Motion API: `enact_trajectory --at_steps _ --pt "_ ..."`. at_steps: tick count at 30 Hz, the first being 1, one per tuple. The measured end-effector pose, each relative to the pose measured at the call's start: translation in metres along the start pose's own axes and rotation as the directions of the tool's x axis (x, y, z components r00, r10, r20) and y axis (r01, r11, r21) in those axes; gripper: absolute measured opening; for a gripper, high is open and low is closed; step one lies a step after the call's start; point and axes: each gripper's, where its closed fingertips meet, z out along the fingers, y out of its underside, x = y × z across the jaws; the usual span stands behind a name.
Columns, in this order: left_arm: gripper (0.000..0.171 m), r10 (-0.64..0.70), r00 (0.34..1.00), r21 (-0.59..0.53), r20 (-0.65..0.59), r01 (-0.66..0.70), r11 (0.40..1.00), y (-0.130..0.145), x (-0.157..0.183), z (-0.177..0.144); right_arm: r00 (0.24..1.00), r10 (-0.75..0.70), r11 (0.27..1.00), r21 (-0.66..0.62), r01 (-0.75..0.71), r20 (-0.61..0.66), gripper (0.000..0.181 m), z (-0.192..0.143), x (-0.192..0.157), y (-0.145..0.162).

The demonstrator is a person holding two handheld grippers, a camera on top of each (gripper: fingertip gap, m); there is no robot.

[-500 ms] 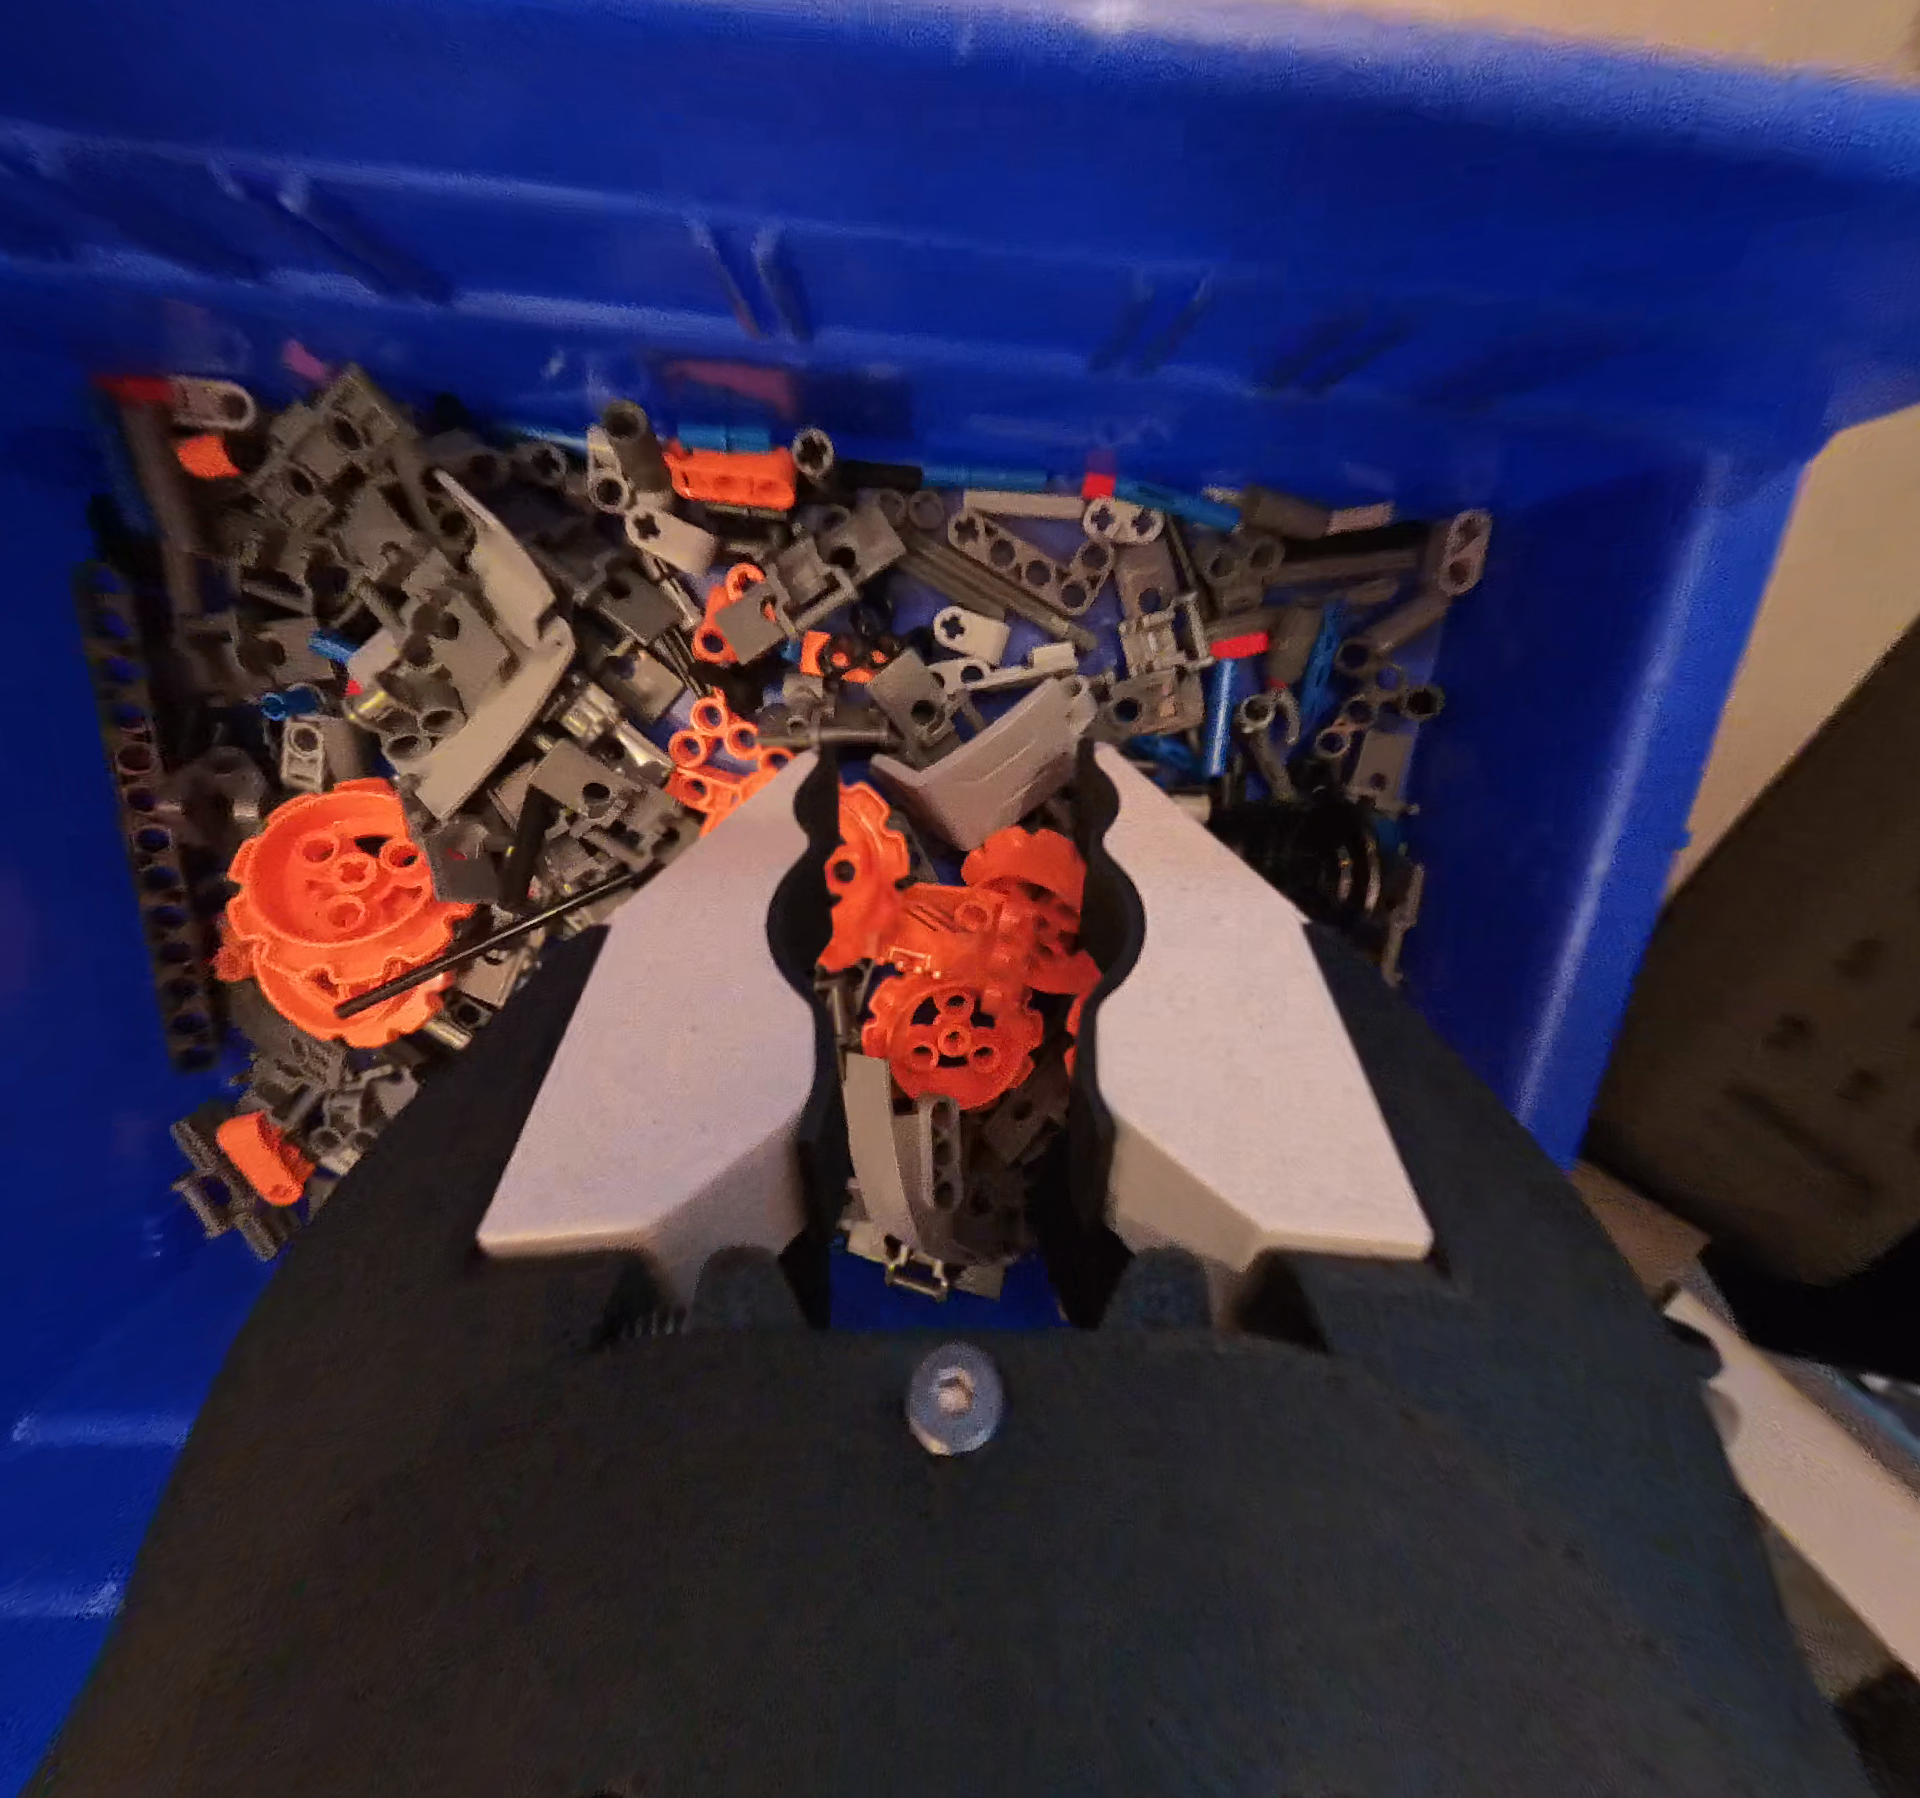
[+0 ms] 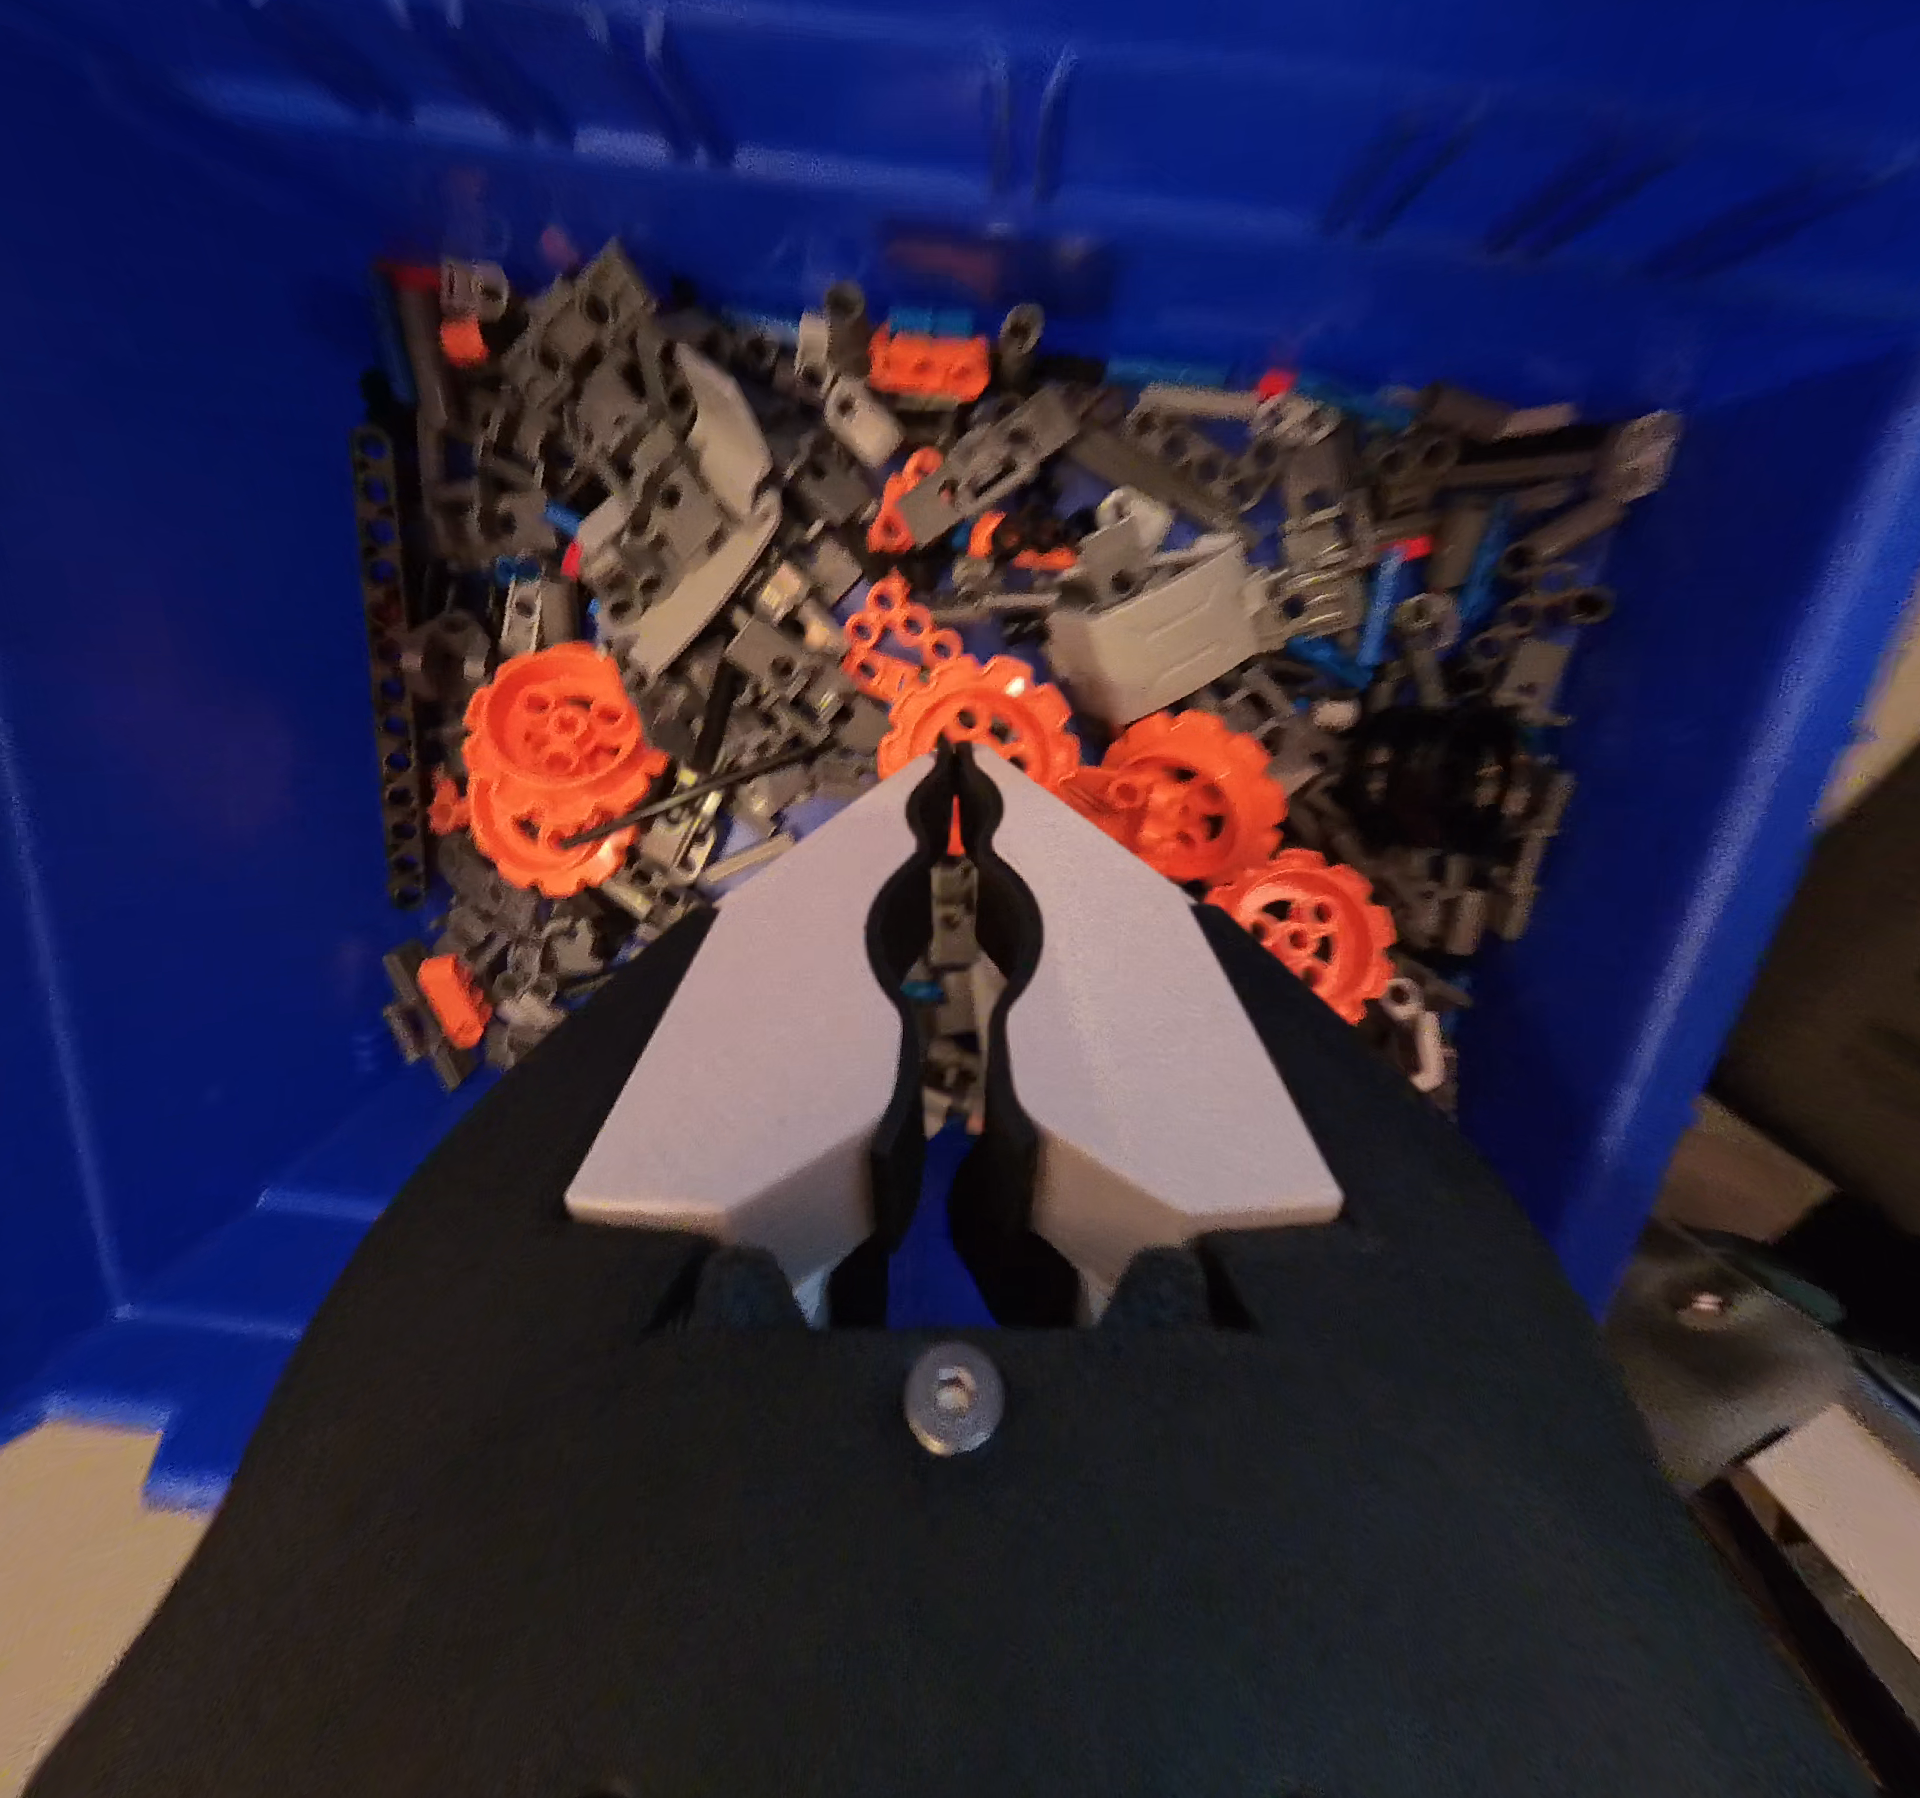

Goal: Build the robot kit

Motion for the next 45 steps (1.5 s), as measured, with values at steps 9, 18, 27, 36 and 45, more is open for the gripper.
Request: enact_trajectory --at_steps 9,18,27,36,45 --pt "0.049 0.183 0.981 -0.09 -0.071 -0.189 0.978 -0.012 0.028 0.028 1.0 0.02 1.0 0.01 -0.02 0.006 0.014 0.006 0.001 -0.006" --pt "0.035 0.142 0.988 -0.092 -0.068 -0.148 0.985 -0.008 0.017 0.028 1.0 0.025 1.0 0.018 -0.025 -0.006 0.013 0.006 0.002 -0.009" --pt "0.032 0.067 0.995 -0.136 0.073 -0.056 0.989 0.013 -0.034 0.013 1.0 0.027 0.999 -0.028 -0.027 -0.002 0.013 0.005 0.002 -0.004" --pt "0.038 0.063 0.997 -0.001 -0.036 -0.063 0.998 -0.006 -0.008 -0.001 0.999 0.034 0.998 -0.043 -0.034 0.008 0.014 0.009 0.0 -0.007" --pt "0.033 0.186 0.945 0.064 -0.268 -0.175 0.982 -0.033 0.071 0.023 0.999 0.035 0.999 -0.037 -0.035 -0.009 0.014 0.009 -0.003 -0.013"
